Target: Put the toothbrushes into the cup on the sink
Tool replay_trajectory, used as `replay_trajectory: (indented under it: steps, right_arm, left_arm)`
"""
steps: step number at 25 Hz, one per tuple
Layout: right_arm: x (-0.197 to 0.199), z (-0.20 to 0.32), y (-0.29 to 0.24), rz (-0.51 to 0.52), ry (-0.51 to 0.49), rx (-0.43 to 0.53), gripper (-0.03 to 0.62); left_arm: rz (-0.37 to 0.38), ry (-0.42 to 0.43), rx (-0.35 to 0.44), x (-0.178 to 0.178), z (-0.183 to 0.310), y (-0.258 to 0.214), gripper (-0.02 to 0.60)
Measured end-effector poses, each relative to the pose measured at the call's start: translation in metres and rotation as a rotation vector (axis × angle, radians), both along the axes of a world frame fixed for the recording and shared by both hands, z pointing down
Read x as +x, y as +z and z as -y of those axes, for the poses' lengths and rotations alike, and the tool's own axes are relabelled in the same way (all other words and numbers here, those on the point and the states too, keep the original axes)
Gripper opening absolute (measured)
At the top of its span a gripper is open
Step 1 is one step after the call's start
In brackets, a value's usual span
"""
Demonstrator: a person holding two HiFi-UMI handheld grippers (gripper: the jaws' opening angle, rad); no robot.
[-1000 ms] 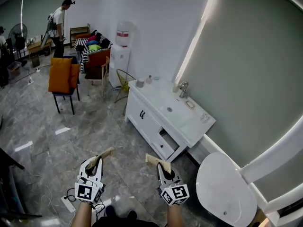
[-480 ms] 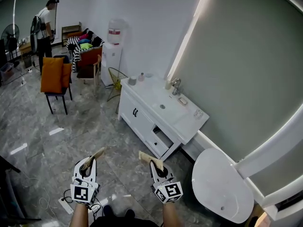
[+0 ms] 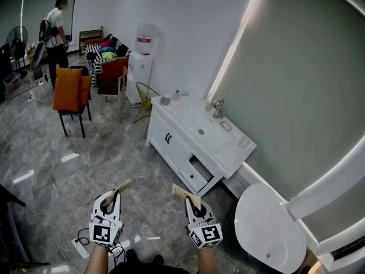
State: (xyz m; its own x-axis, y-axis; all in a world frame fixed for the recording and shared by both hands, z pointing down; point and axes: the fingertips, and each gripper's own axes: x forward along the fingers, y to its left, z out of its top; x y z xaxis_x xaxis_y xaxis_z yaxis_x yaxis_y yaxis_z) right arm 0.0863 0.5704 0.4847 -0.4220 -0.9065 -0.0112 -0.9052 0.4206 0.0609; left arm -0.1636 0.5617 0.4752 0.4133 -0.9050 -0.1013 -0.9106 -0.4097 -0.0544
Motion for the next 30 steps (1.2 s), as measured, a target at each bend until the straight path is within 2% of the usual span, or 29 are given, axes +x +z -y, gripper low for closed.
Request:
replay_trajectory:
  steps: [5, 8, 21, 27, 30]
  right_arm:
    - [-0.003, 0.008, 0.002, -0.009, 0.000, -0.004, 0.048]
    - [-0.009, 0.010, 0.003, -0.009, 0.005, -0.007, 0.048]
    - [-0.048, 0.015, 0.008, -0.002, 0.028, -0.021, 0.048]
    - [-0.057, 0.007, 0.003, -0.006, 0.056, -0.006, 0.048]
    - [-0.061, 0.005, 0.005, 0.001, 0.071, -0.011, 0.048]
  left_arm:
    - [0.014, 0.007, 0.002, -0.001, 0.009, 0.004, 0.046]
    - [-0.018, 0.024, 0.011, -0.003, 0.012, 0.003, 0.046]
    - [-0.011, 0.021, -0.034, -0.049, 0.021, 0.008, 0.046]
    - [-0.014, 0.059, 0.001, -0.059, 0.018, 0.009, 0.046]
    - [-0.006, 0.048, -0.032, -0.067, 0.018, 0.008, 0.046]
